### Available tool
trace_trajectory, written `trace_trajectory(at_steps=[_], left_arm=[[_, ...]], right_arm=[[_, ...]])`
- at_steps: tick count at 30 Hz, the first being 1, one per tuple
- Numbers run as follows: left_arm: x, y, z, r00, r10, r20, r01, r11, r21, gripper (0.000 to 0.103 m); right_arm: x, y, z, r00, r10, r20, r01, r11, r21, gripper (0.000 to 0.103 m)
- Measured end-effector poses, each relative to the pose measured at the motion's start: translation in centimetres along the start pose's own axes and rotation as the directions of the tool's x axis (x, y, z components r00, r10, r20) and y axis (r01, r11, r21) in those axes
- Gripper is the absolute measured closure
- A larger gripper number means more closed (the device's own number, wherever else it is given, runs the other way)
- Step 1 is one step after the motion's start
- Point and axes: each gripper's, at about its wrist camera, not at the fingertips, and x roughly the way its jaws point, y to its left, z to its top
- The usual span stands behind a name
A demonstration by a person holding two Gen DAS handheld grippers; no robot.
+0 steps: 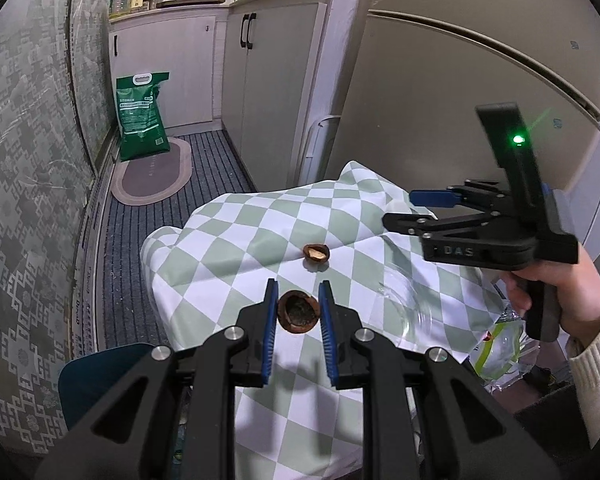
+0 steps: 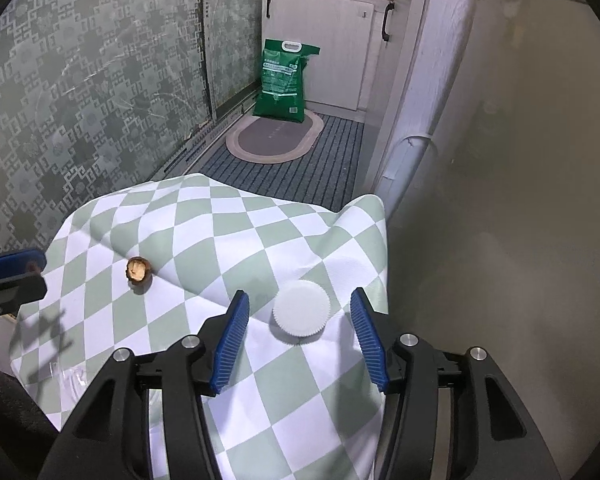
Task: Collect trash
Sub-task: 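Carry the walnut shell to the bin while the right gripper grasps the white bottle cap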
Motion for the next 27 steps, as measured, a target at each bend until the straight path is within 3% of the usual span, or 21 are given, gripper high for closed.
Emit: trace_trajectory(at_steps=[3, 5, 17, 27], left_arm=[[-0.2, 0.0, -0.1, 1.0, -0.009, 0.0, 0.009, 1.0, -0.003, 0.081], [-0.3, 0.0, -0.1, 1.0, -0.012, 0.002, 0.012, 1.0, -0.004, 0.081], [-1.6, 0.3, -0.2, 1.0, -0.017, 0.018, 0.017, 1.0, 0.0, 0.081], [-4.0, 3.5, -1.1, 0.999, 0.026, 0.044, -0.024, 0.999, -0.042, 0.081]], right_arm=[[0.6, 0.2, 0.0, 1.0, 0.008, -0.024, -0.009, 1.0, -0.008, 0.06], [0.7, 0.4, 0.0, 1.0, 0.012, -0.029, -0.012, 1.0, -0.011, 0.072], [-2.2, 2.4, 1.0, 0.997, 0.081, 0.008, -0.081, 0.997, -0.006, 0.073], [-3.6, 6.8, 2.9, 0.988, 0.152, 0.041, -0.15, 0.988, -0.049, 0.073]])
